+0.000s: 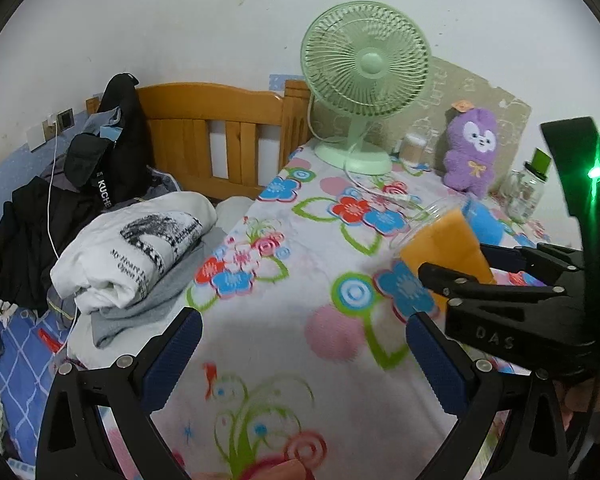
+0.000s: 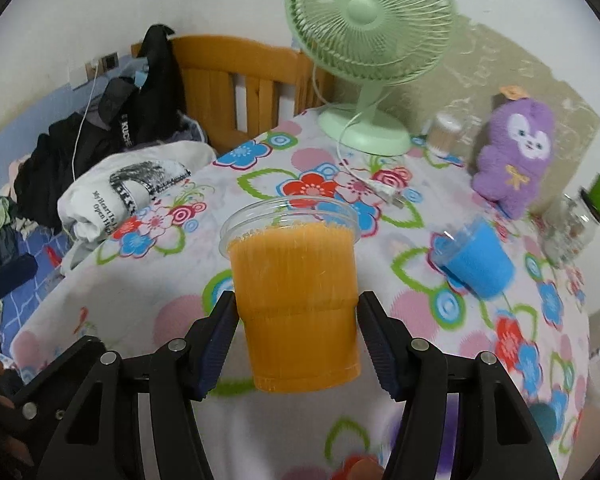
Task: Flip cup upside down
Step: 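Lift the orange cup with the left gripper and carry it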
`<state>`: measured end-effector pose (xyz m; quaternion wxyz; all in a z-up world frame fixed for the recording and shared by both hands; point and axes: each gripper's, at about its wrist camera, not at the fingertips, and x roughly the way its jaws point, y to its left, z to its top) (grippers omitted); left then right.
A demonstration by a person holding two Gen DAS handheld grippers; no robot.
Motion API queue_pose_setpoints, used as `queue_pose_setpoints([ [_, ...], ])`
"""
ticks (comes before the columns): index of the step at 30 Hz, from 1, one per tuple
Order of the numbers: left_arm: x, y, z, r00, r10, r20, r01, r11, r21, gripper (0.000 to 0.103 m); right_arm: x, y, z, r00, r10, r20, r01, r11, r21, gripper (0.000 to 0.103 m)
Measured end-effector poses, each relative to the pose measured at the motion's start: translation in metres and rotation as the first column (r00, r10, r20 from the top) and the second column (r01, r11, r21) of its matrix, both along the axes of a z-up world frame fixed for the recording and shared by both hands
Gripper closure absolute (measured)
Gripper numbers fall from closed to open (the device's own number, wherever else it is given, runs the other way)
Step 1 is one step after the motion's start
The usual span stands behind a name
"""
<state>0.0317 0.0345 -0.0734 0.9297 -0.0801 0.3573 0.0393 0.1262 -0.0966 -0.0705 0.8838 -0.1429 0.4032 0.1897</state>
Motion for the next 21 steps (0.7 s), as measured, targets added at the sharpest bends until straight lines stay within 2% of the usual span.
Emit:
queue_pose_setpoints([
  [5,-0.04,-0.013,-0.011,1.0,-0.013,-0.016,0.012,1.0,-0.023,0.0,-0.043,-0.024,-0.001,0.996,-0.086,-0.015,0.086,0.995,0.045,0.039],
  [10,-0.08,-0.029,-0.031,0.998,-0.044,-0.044,0.043,0.999,-0.013,0.0,-0.088,-0.041,-0.02,0.984,-0.152,-0.09,0.16,0.984,0.081,0.039],
  [15,-0.112,-0.043,-0.05,0.995,-0.062,-0.075,0.061,0.998,-0.007,0.0,-0.117,-0.044,-0.042,0.975,-0.167,-0.147,0.178,0.982,0.064,0.039],
  [18,-0.123,-0.051,-0.054,0.994,-0.078,-0.081,0.078,0.997,-0.003,0.0,-0.127,-0.042,-0.044,0.977,-0.175,-0.12,0.182,0.982,0.045,0.039],
  [21,-0.129,-0.058,-0.054,0.993,-0.095,-0.074,0.096,0.995,0.006,0.0,-0.129,-0.041,-0.042,0.979,-0.161,-0.128,0.168,0.985,0.049,0.037],
])
